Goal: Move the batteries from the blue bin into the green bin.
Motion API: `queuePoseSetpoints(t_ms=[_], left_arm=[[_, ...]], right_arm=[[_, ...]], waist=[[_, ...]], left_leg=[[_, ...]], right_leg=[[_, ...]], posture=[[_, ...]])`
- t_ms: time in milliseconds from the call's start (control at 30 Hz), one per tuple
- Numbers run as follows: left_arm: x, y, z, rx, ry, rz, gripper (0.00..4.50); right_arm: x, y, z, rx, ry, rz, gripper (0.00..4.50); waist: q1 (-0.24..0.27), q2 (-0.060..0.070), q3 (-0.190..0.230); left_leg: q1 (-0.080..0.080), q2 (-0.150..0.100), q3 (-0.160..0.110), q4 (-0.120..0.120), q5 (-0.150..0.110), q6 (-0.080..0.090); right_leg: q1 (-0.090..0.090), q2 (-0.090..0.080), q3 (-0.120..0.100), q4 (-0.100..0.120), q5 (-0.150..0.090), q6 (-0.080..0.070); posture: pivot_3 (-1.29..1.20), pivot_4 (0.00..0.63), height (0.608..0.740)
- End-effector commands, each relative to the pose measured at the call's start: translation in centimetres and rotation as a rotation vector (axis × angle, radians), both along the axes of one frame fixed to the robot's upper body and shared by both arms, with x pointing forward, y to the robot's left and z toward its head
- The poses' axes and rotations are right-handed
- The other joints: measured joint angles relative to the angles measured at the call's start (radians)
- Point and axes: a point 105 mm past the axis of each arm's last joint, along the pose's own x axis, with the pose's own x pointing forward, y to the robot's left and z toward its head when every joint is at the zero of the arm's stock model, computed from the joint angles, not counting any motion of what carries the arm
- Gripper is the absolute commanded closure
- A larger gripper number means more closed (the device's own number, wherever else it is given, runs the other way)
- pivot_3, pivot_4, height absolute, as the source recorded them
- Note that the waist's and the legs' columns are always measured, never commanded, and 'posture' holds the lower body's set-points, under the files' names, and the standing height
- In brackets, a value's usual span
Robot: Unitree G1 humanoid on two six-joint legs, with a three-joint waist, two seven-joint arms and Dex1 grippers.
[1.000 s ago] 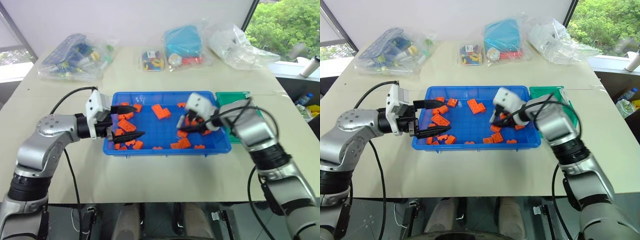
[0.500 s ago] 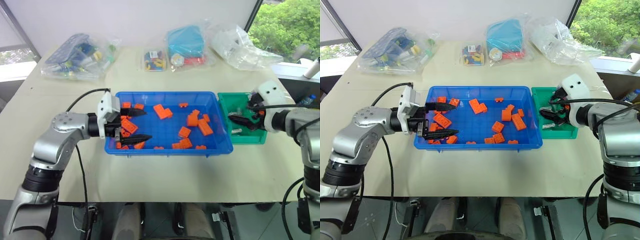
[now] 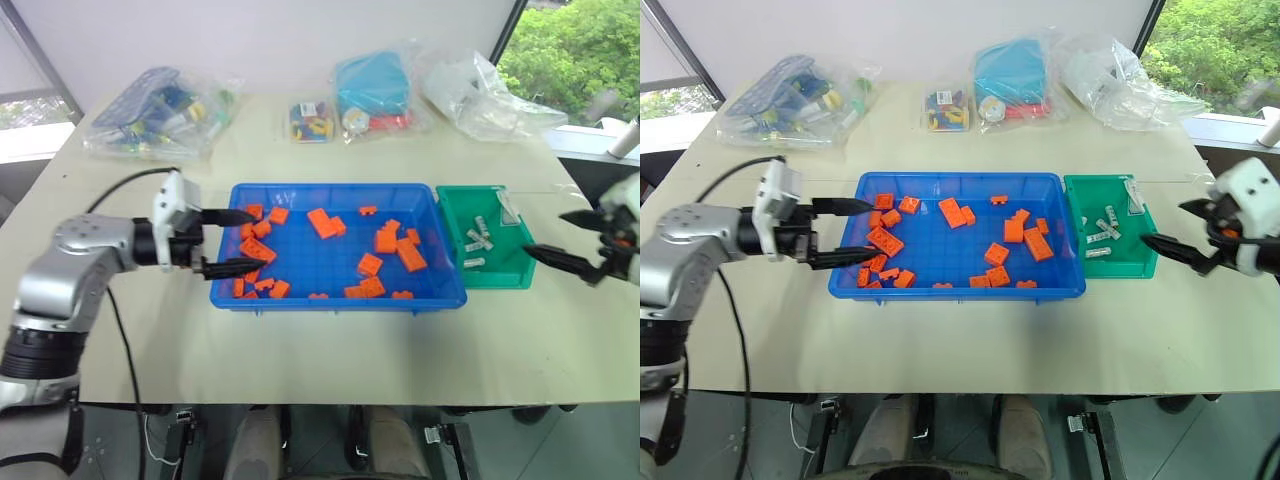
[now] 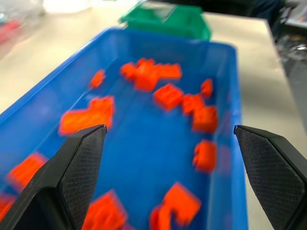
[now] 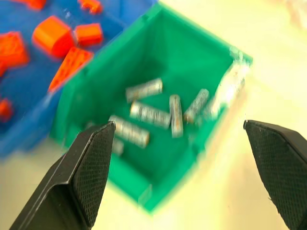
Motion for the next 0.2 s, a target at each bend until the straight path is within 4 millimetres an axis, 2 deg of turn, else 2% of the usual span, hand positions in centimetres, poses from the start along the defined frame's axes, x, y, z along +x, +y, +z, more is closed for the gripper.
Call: queuePoseSetpoints(t_ms=[33, 100, 200], left_arm=[[0.0, 2.0, 1.9, -0.02, -0.047, 0.046, 0.0], [0.1, 2.6, 2.4, -0.027, -0.057, 0.066, 0.0], [0.1, 3.2, 2.7, -0.021, -0.068, 0.082, 0.0]], right_arm=[[-2.2, -0.5, 0.3, 0.051, 0.051, 0.121, 0.08], [-2.6, -1.1, 0.0, 0.089, 0.068, 0.115, 0.08], [-1.7, -1.7, 0.0, 0.1, 0.031, 0.079, 0.08]], waist=[[0.0, 0.0, 0.0], [0.0, 0.0, 0.0], [0.0, 0.0, 0.0]], left_leg=[[0.0, 0.0, 0.0, 0.0, 0.0, 0.0], [0.0, 0.0, 0.0, 0.0, 0.0, 0.0], [0.0, 0.0, 0.0, 0.001, 0.0, 0.0]], right_leg=[[0.0, 0.0, 0.0, 0.0, 0.0, -0.001], [0.0, 0.0, 0.0, 0.0, 0.0, -0.001], [0.0, 0.0, 0.0, 0.0, -0.001, -0.001]], posture=[[0.0, 0.15, 0.736], [0.0, 0.15, 0.736], [0.0, 0.15, 0.736]])
